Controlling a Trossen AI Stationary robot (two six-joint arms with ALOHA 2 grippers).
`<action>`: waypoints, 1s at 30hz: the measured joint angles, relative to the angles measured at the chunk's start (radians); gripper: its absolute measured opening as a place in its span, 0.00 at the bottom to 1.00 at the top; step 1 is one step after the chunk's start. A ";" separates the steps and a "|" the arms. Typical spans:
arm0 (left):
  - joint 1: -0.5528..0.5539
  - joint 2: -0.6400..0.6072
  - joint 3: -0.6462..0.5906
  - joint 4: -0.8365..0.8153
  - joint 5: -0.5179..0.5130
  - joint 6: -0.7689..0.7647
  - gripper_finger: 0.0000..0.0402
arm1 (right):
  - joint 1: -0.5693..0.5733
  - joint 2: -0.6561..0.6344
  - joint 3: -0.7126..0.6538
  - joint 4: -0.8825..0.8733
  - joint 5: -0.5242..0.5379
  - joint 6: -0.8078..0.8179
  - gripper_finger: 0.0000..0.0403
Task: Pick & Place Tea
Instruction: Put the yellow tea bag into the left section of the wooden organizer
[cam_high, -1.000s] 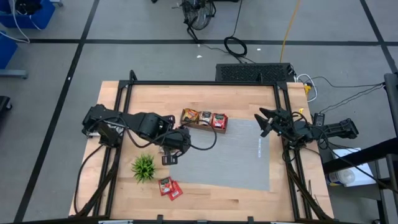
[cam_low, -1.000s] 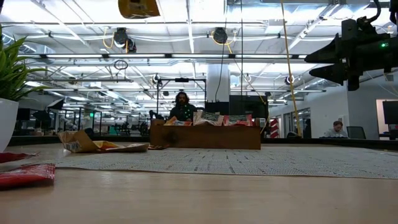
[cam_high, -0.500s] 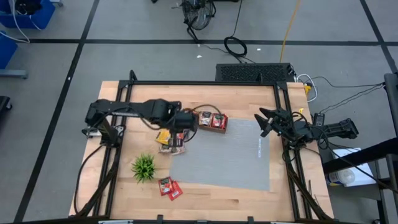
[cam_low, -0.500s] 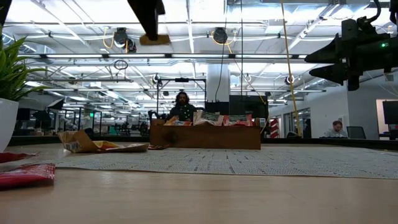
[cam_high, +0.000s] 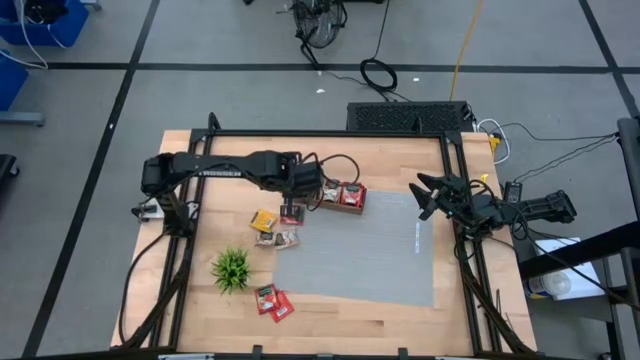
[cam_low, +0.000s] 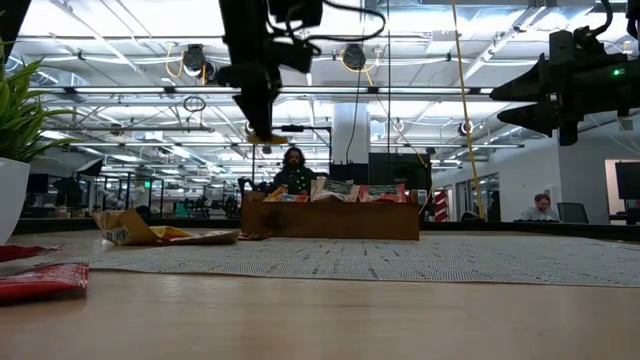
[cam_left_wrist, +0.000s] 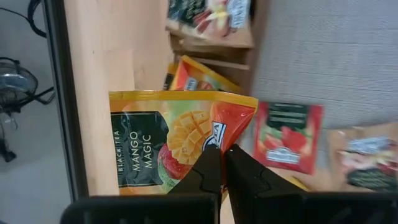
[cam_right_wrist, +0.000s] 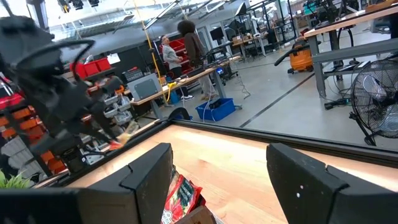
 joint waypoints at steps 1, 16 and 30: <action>0.009 0.000 -0.017 0.024 -0.005 0.011 0.02 | 0.000 0.000 0.000 0.000 0.000 0.000 0.60; 0.057 0.036 -0.209 0.304 -0.001 0.114 0.02 | 0.000 0.000 0.000 0.000 0.000 0.000 0.60; 0.058 0.129 -0.229 0.369 -0.011 0.120 0.08 | 0.000 0.000 0.000 0.000 0.000 0.000 0.60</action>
